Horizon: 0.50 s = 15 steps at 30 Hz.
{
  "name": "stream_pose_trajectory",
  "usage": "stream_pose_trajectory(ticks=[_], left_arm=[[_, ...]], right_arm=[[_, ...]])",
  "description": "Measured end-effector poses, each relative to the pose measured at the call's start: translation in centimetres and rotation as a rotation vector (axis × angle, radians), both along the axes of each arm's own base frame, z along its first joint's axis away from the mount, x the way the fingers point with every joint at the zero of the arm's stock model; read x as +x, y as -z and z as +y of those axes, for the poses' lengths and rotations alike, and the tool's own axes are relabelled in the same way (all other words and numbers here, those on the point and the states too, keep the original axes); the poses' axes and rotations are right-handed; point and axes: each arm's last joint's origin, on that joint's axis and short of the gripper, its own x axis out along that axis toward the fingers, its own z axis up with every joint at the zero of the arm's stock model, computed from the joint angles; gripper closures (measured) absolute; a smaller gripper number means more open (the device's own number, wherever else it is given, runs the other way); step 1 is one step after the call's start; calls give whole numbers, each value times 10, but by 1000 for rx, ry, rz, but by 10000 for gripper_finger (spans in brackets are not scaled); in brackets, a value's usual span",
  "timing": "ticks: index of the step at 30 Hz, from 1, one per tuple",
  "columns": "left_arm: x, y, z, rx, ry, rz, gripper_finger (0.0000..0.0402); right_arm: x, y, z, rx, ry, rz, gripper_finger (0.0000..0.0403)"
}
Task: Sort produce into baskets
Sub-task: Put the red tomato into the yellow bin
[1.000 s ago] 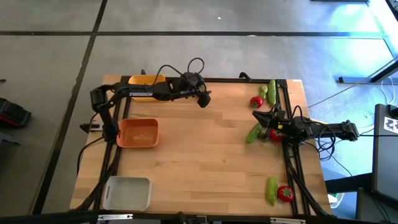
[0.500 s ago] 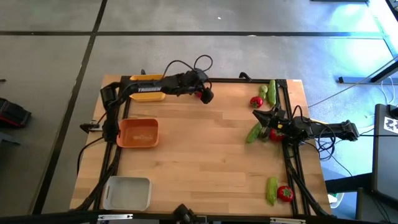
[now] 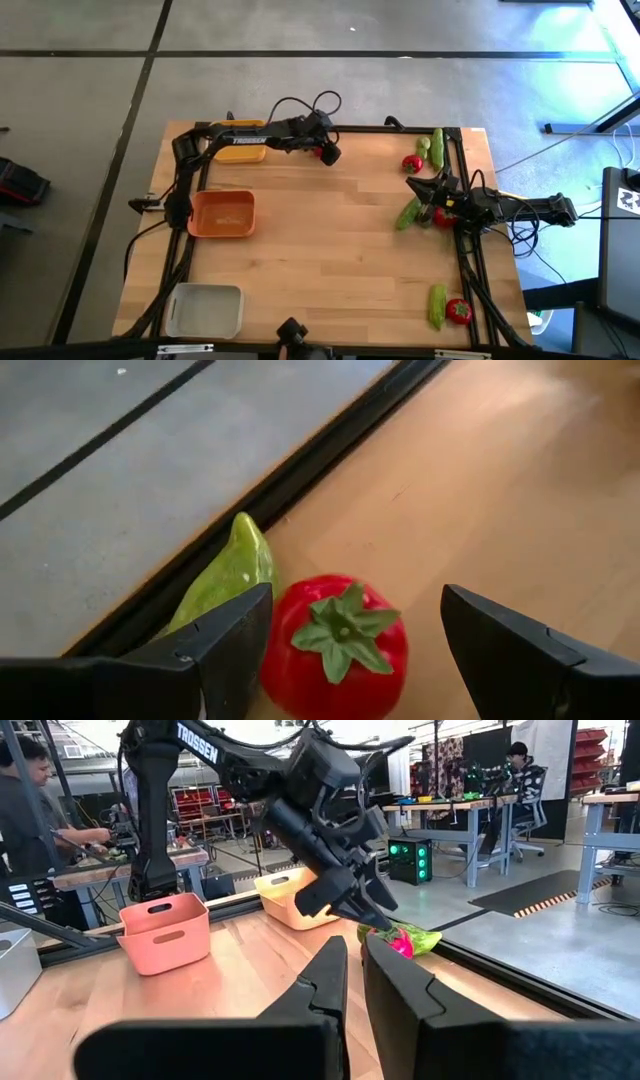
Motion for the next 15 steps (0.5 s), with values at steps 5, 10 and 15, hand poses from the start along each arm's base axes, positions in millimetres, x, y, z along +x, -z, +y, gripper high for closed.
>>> stream_pose_trajectory(ticks=[5,10,15], left_arm=[[1,11,1,-9,13,34,116],[0,18,3,-18,13,64,116],[0,21,3,-23,14,73,116]], right_arm=[[0,0,0,0,0,1,368],[0,0,0,0,0,2,368],[0,0,0,0,0,3,368]])
